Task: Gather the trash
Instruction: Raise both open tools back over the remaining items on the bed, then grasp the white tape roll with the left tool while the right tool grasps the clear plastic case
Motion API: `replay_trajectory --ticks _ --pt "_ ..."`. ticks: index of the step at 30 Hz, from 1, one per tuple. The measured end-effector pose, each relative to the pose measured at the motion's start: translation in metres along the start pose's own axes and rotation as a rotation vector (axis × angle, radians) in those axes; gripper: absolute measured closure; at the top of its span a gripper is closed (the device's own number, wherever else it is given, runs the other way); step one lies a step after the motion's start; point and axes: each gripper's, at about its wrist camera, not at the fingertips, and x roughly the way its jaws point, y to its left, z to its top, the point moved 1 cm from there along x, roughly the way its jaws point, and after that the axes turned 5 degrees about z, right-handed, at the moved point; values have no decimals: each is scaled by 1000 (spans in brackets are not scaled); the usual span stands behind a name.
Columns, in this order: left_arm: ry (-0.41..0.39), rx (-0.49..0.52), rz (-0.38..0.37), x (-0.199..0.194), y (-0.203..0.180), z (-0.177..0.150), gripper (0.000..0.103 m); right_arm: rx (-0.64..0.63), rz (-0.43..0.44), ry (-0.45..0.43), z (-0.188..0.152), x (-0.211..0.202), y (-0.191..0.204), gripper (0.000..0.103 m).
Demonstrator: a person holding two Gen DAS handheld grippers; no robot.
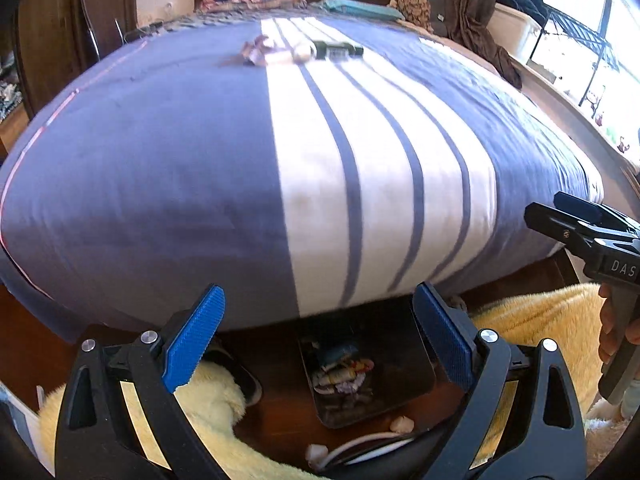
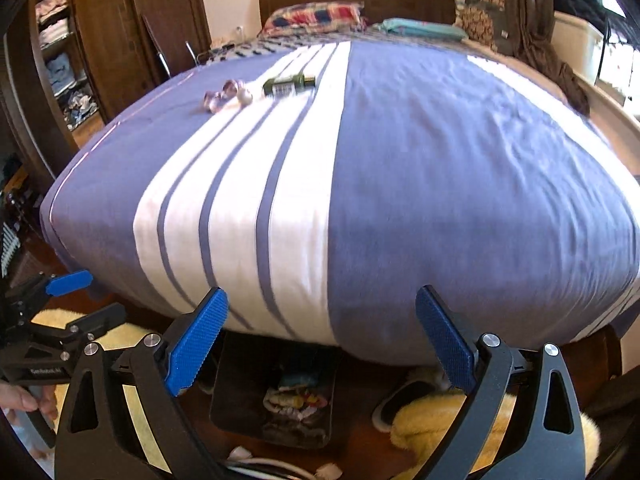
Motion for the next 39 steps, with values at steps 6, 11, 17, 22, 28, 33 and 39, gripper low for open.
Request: replay_trajectory --ticks 6,11,17,22,28,33,39 --pt "-45 -2 27 -8 12 30 13 -18 -18 -46 30 -5 -2 8" --pt "-64 -1 46 -5 20 55 13 -37 -27 -71 54 -3 -1 7" --pt "-68 7 66 4 26 83 13 -51 -37 -71 83 9 -1 7" --pt "-57 4 70 18 32 107 13 -51 -40 -58 100 24 -3 7" --pt "-28 2 77 45 41 130 13 -56 -36 -27 128 57 -4 7" --pt "-7 2 76 65 47 147 13 -46 -27 5 158 99 1 8" --pt "5 20 67 85 50 168 13 -50 -13 58 189 149 15 14"
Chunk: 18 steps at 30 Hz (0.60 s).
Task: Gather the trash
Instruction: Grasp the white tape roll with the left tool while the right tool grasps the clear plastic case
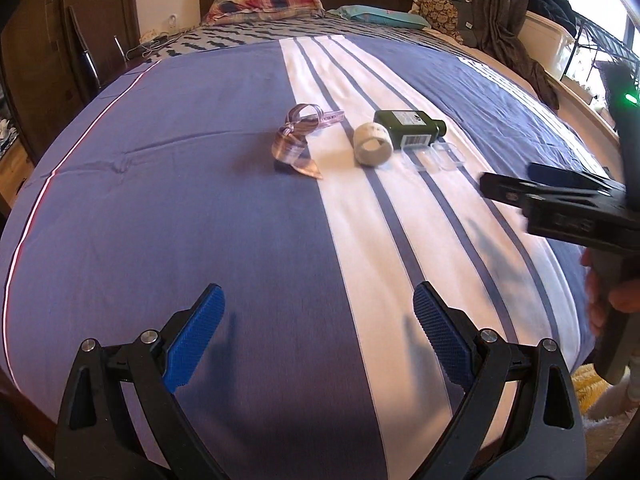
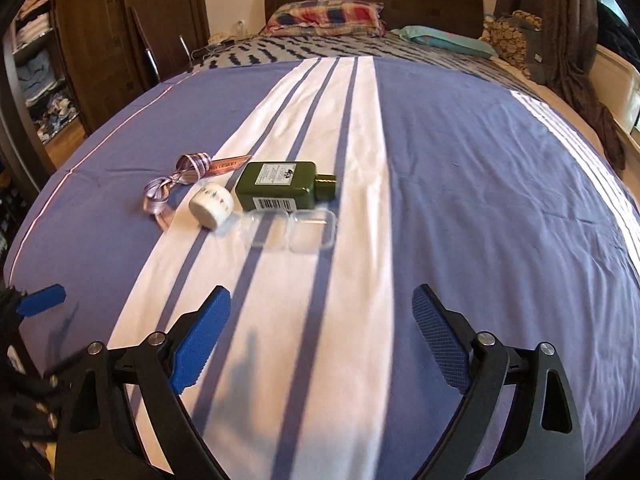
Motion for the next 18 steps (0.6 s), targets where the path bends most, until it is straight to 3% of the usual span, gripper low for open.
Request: replay_trajectory --ticks 6,11,13,18 --pt "14 10 -5 14 4 12 13 -5 -4 75 17 41 14 14" --pt "19 0 -13 23 10 17 13 -13 -22 86 26 61 22 13" --pt "22 1 -18 26 9 20 13 -6 -23 78 31 65 22 22" --pt "19 17 -45 32 -2 27 16 -24 -26 58 30 60 18 26"
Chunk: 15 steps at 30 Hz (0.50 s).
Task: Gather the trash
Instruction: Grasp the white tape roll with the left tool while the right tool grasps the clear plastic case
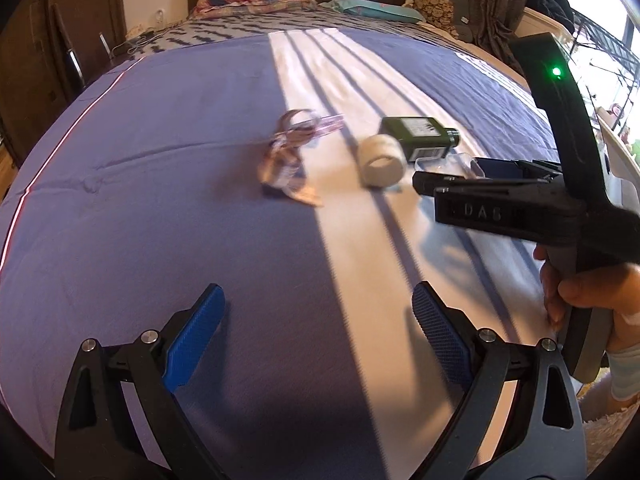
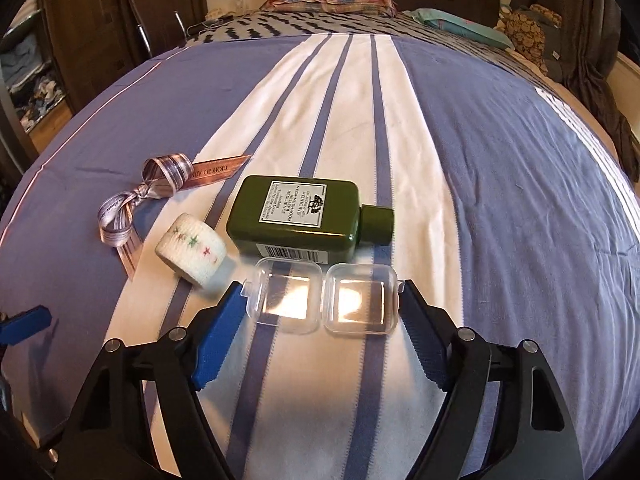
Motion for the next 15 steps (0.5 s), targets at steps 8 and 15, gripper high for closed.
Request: replay_trajectory --ticks 8,15 --pt "-33 32 -40 9 -30 28 23 35 -20 -72 -1 -38 -43 26" --pt "-38 45 -33 36 -44 62 42 45 6 -113 -12 -59 -68 26"
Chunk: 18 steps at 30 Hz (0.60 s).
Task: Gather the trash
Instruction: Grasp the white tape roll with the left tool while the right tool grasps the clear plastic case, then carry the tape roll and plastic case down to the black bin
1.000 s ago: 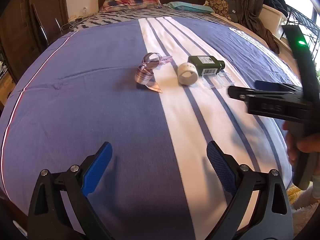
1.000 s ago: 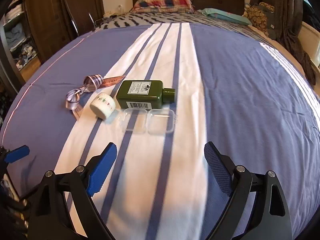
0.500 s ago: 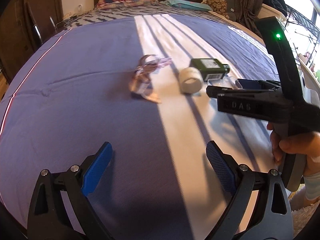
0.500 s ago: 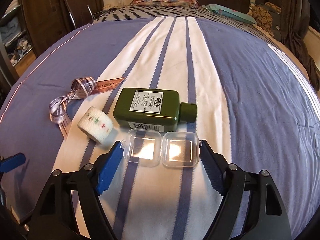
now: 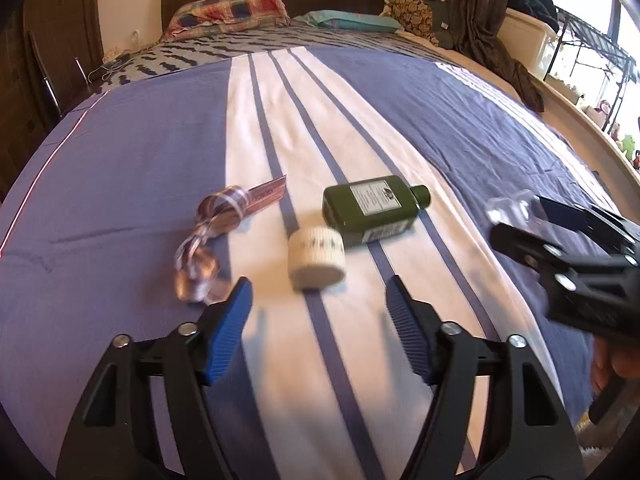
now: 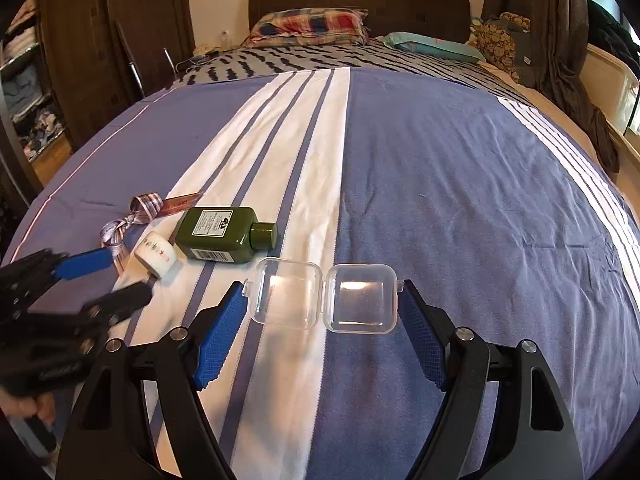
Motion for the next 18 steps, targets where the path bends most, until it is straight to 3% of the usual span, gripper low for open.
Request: replay_trajectory --ticks 5,8,9,13,18 --pt "17 1 1 18 0 9 49 -17 16 -12 -3 -3 -2 26" --pt "35 2 -8 28 1 13 70 -22 19 -7 -3 -1 -2 26" --pt "37 6 -8 29 1 13 71 -23 20 -7 -4 -2 -2 26" --pt "18 13 -13 16 -3 11 72 -22 21 -10 -7 -8 -1 26" --pt "-32 27 -5 -29 -14 1 72 -31 18 -41 -11 -33 7 26"
